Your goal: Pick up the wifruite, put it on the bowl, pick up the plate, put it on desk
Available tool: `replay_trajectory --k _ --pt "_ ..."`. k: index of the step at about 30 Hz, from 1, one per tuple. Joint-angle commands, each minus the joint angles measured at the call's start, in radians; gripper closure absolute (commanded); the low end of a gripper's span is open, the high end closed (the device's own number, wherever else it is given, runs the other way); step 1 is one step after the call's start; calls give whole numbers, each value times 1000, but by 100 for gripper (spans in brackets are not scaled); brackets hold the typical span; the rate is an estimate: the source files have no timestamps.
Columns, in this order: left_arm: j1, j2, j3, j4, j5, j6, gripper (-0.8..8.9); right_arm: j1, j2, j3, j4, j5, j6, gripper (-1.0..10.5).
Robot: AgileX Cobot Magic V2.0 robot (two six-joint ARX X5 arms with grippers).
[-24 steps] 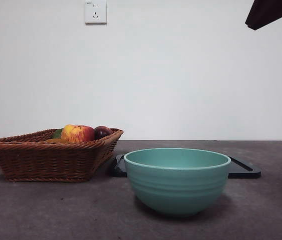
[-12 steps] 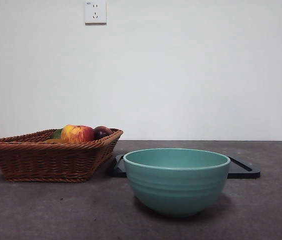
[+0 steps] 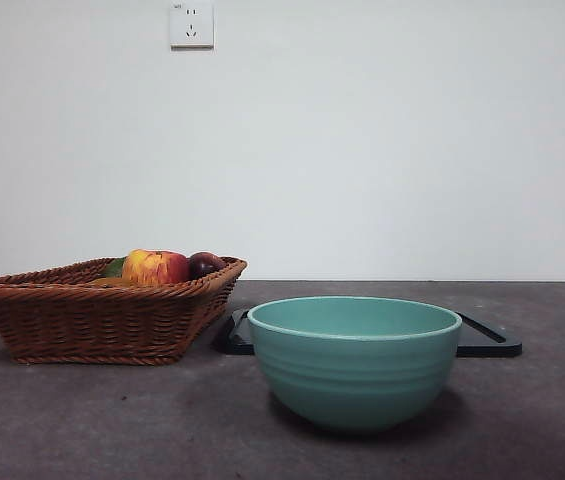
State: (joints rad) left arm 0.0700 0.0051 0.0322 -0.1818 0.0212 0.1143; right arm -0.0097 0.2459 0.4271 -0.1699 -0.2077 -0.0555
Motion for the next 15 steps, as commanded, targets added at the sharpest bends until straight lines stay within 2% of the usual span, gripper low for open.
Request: replay_trajectory --k 1,7,15 --pt "2 -2 -21 -6 -3 -3 806 21 -43 -92 83 2 -8 941" --pt "2 -2 -21 -6 -3 -3 806 57 -126 -233 144 12 -7 941" --pt "2 -2 -21 -6 -3 -3 806 80 -192 -330 148 79 -1 941"
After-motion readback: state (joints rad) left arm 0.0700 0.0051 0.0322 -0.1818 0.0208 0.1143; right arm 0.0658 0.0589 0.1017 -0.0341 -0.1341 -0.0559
